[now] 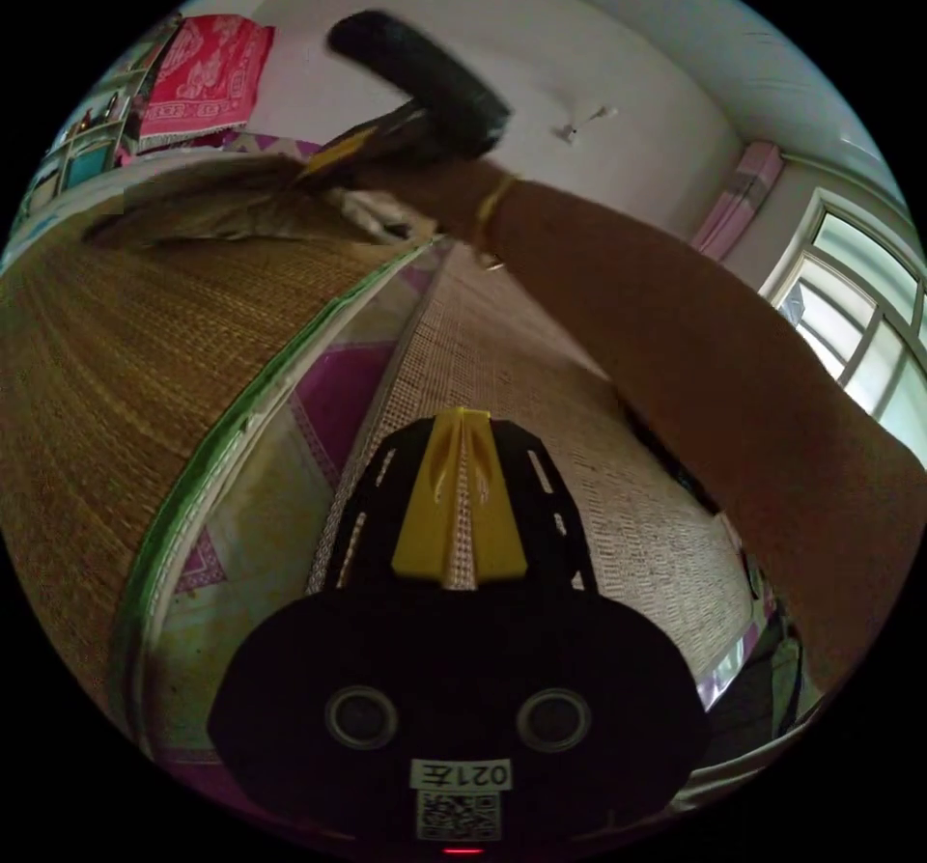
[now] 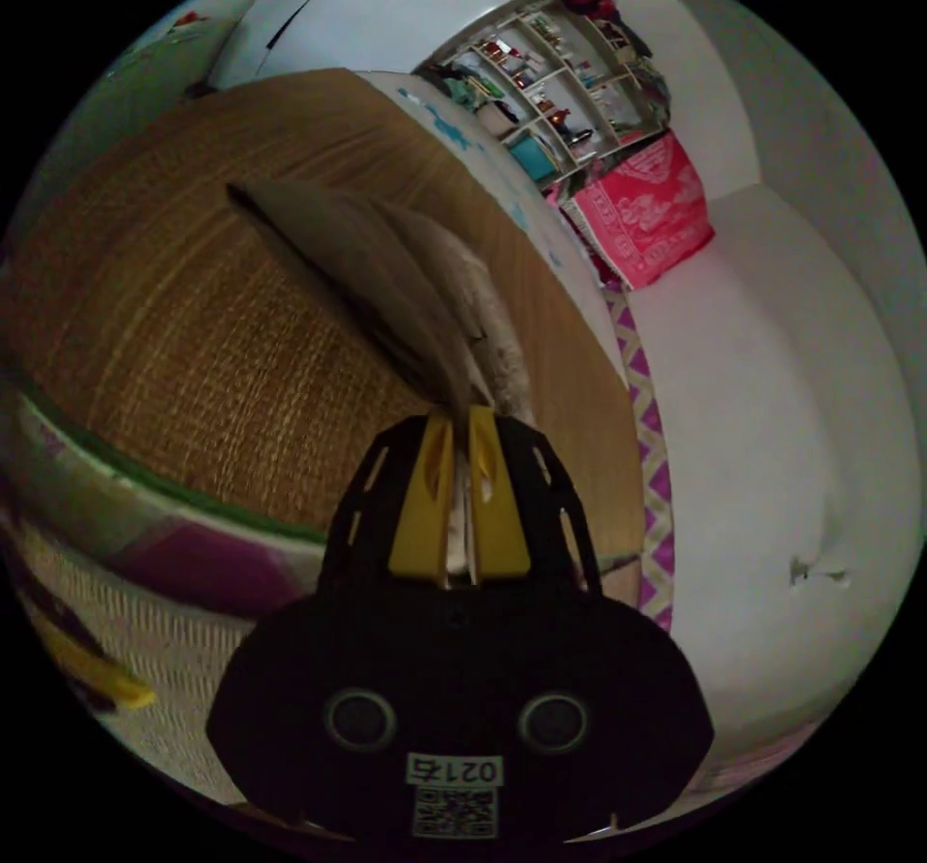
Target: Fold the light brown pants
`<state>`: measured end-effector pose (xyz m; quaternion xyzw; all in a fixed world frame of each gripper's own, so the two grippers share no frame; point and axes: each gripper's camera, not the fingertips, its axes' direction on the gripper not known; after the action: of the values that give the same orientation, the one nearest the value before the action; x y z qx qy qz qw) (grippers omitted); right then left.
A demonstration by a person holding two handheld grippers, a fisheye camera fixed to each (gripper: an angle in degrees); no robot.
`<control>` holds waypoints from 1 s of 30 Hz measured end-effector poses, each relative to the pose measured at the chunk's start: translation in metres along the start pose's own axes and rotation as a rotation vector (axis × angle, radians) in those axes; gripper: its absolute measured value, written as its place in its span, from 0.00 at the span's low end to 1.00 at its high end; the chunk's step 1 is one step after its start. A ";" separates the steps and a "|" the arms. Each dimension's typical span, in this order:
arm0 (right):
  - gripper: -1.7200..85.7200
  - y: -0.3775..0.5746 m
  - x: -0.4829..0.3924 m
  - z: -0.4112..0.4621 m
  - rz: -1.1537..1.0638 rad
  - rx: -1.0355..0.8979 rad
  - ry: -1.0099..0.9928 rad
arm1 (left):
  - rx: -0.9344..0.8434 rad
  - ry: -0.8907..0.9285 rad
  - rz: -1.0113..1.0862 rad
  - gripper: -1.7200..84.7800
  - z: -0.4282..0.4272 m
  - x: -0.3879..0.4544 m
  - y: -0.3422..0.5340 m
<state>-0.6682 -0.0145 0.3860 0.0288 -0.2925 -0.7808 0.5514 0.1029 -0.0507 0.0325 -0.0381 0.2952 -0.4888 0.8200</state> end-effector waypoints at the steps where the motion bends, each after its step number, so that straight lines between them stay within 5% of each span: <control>1: 0.02 0.011 0.008 -0.025 0.003 -0.018 0.017 | -0.002 0.002 -0.006 0.01 -0.002 0.000 0.002; 8: 0.02 0.119 0.005 -0.180 0.026 -0.221 0.143 | 0.002 0.112 0.179 0.02 -0.022 0.040 0.021; 15: 0.01 0.233 -0.153 -0.284 -0.034 -0.438 -0.029 | -0.088 0.195 0.267 0.11 -0.077 0.088 0.036; 20: 0.01 0.266 -0.247 -0.300 0.074 -0.383 -0.004 | -0.171 0.072 0.348 0.15 -0.106 0.111 0.071; 26: 0.02 0.297 -0.258 -0.309 0.384 -0.280 -0.032 | -0.021 -0.269 0.201 0.10 -0.186 0.079 0.103; 30: 0.05 0.321 -0.277 -0.313 0.416 -0.247 -0.063 | -0.021 -0.031 0.190 0.11 -0.227 0.072 0.104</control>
<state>-0.1741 0.0242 0.2069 -0.1243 -0.2114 -0.6808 0.6903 0.0904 -0.0047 -0.2229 -0.0261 0.2898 -0.4051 0.8667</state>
